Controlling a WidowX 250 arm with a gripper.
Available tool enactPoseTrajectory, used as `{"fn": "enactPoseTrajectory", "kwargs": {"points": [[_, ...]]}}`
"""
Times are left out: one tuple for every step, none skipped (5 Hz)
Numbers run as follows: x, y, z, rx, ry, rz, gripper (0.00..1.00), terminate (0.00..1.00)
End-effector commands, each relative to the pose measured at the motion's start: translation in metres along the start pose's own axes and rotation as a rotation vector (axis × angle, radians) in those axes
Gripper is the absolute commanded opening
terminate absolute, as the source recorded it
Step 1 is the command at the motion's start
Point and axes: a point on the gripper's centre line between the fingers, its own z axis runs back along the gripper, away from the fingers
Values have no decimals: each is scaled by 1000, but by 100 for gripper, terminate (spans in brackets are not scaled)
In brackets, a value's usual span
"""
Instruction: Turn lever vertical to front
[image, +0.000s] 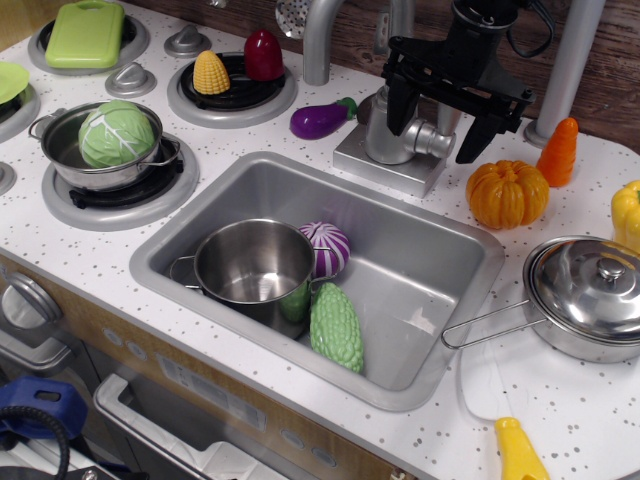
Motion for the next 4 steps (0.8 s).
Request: {"fn": "enactPoseTrajectory", "kwargs": {"points": [[0,0,0,0,0,0,100,0],[10,6,7,5,-39,10,100,0],[25,15,13,23,-103,16,100,0],[44,22,19,21,-216,29,100,0]]}}
